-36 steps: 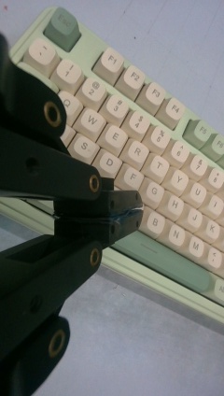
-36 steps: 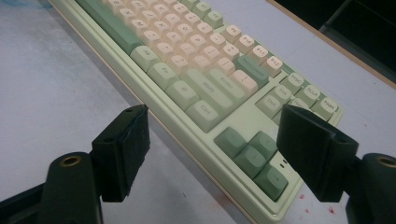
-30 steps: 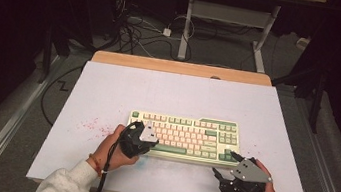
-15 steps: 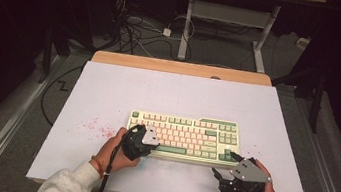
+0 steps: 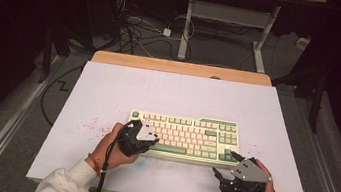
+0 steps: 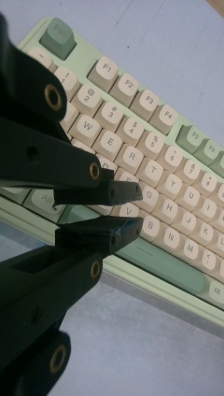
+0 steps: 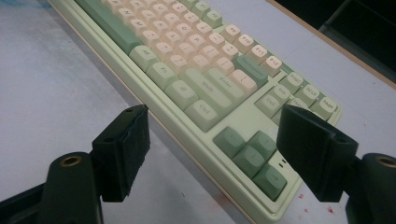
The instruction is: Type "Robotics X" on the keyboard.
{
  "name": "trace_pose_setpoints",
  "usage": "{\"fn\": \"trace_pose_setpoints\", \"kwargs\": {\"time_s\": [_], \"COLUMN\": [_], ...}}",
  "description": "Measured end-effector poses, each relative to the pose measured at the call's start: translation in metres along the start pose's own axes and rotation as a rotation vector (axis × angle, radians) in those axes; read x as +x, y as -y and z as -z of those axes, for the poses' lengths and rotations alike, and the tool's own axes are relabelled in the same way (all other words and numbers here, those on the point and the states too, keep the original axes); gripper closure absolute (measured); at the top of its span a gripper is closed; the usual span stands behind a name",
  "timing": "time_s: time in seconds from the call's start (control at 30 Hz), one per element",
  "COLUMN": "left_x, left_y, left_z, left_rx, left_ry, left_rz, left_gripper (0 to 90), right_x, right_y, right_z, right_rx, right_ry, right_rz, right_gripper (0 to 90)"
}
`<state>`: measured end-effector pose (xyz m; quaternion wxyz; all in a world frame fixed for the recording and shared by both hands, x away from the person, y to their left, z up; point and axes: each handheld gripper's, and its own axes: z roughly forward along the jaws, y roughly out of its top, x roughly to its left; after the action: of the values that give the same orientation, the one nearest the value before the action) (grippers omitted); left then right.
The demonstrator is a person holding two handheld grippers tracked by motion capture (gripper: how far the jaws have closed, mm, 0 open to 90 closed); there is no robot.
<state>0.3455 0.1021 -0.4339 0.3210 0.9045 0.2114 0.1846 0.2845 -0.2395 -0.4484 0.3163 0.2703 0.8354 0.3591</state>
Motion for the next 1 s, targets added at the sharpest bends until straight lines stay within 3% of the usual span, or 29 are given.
{"fn": "trace_pose_setpoints", "kwargs": {"time_s": [0.5, 0.7, 1.0], "left_x": [0.0, 0.0, -0.001], "left_y": [0.003, 0.005, 0.014], "left_z": [0.005, 0.005, 0.01], "left_rx": [-0.056, -0.074, -0.107], "left_ry": [-0.083, -0.104, -0.121], "left_rz": [0.006, 0.033, 0.004], "left_gripper": [41.1, 25.0, 19.8], "right_x": [-0.001, -0.002, -0.002], "right_y": [0.0, 0.0, 0.0], "right_z": [0.0, 0.001, 0.001], "right_rx": [-0.003, -0.003, -0.007], "right_ry": [0.002, 0.005, 0.007], "right_rz": [0.0, -0.001, 0.0], "right_gripper": [25.9, 25.9, 25.9]}}
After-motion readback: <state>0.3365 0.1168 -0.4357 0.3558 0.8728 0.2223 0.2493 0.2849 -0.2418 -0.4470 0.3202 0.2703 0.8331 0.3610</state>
